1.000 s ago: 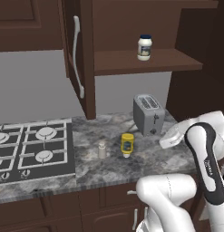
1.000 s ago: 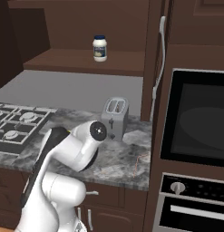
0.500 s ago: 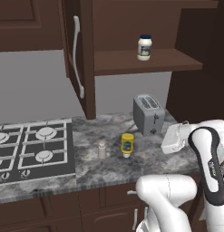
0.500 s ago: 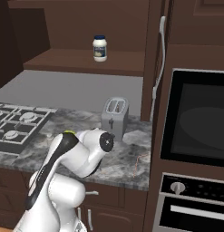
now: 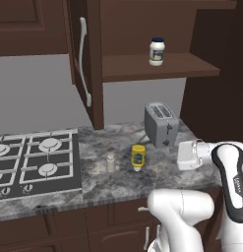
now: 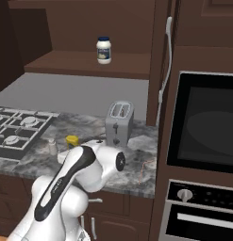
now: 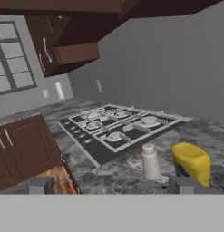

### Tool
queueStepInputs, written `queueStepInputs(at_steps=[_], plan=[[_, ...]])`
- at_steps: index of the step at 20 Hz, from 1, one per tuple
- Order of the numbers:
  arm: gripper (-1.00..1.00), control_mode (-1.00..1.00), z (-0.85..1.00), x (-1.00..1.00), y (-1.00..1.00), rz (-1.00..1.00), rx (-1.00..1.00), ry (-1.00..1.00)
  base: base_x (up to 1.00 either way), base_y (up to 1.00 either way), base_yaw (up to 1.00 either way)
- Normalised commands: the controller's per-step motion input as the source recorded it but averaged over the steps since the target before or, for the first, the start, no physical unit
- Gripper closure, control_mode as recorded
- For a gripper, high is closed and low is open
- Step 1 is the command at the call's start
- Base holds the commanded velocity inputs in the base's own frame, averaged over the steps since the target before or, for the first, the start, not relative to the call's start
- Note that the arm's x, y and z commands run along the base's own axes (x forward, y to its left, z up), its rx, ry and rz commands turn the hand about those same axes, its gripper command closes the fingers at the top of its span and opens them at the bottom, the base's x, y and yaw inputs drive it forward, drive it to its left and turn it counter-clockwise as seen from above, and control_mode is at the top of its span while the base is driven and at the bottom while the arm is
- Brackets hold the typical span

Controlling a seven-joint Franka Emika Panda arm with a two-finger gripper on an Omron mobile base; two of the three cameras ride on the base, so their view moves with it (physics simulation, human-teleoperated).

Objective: There are various items on the counter. Only move the condiments/shakers into the cabinet.

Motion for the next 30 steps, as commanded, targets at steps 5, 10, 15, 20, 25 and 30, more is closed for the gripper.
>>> queueStepInputs(at_steps=[5, 10, 15, 20, 25, 30], plan=[[-1.00, -1.00, -0.16, 0.00, 0.04, 0.13, 0.10, 0.01, 0.00, 0.00, 0.00], [-1.00, -1.00, -0.08, 0.10, 0.01, 0.04, -0.03, 0.00, 0.00, 0.00, 0.00], [-1.00, -1.00, -0.08, 0.29, 0.09, 0.04, -0.03, 0.00, 0.00, 0.00, 0.00], [-1.00, -1.00, -0.11, 0.33, 0.13, 0.06, -0.01, 0.00, 0.00, 0.00, 0.00], [-1.00, -1.00, -0.19, 0.39, 0.11, 0.05, 0.00, 0.02, 0.00, 0.00, 0.00], [-1.00, -1.00, -0.16, 0.25, 0.00, 0.06, 0.00, 0.02, 0.00, 0.00, 0.00]])
